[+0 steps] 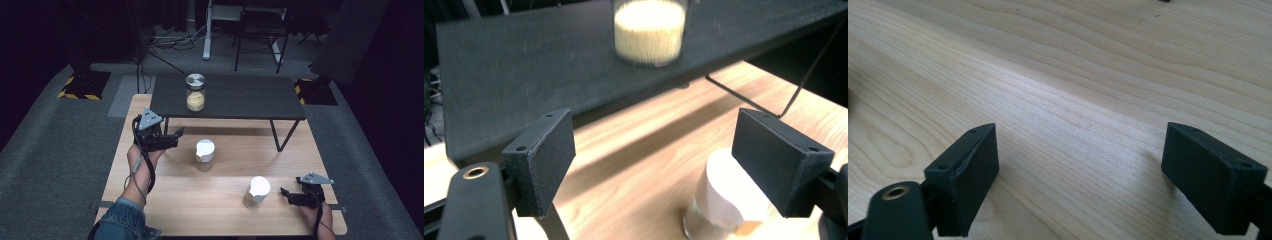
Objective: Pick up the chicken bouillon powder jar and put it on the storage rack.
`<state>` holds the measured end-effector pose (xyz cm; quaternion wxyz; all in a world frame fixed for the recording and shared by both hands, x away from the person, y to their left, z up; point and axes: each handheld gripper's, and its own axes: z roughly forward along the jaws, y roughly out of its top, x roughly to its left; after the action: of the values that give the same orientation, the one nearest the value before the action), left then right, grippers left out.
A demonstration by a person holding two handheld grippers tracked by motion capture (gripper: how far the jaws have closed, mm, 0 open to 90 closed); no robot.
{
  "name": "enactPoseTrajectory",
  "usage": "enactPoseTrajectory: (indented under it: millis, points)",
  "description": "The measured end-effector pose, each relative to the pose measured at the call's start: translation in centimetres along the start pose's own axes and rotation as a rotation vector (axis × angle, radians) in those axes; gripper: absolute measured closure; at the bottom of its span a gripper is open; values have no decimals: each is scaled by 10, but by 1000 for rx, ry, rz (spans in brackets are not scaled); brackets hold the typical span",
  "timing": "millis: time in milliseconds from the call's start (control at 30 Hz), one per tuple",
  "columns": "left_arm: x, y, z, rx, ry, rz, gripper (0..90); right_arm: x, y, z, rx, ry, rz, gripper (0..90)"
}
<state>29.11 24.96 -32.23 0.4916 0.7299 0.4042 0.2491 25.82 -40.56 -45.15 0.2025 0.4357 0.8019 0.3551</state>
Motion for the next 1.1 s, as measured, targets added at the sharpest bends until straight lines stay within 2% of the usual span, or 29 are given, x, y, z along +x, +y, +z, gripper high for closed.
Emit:
enactPoseTrajectory:
  millis: [200,433,1100]
  points:
    - [-1,-24,1,20,6,-21,176,0,0,0,0,1,-1,149]
    - [-2,-45,4,58,16,-28,172,0,0,0,1,1,1,149]
    - [-6,-86,18,130,18,-36,181,0,0,0,1,1,1,149]
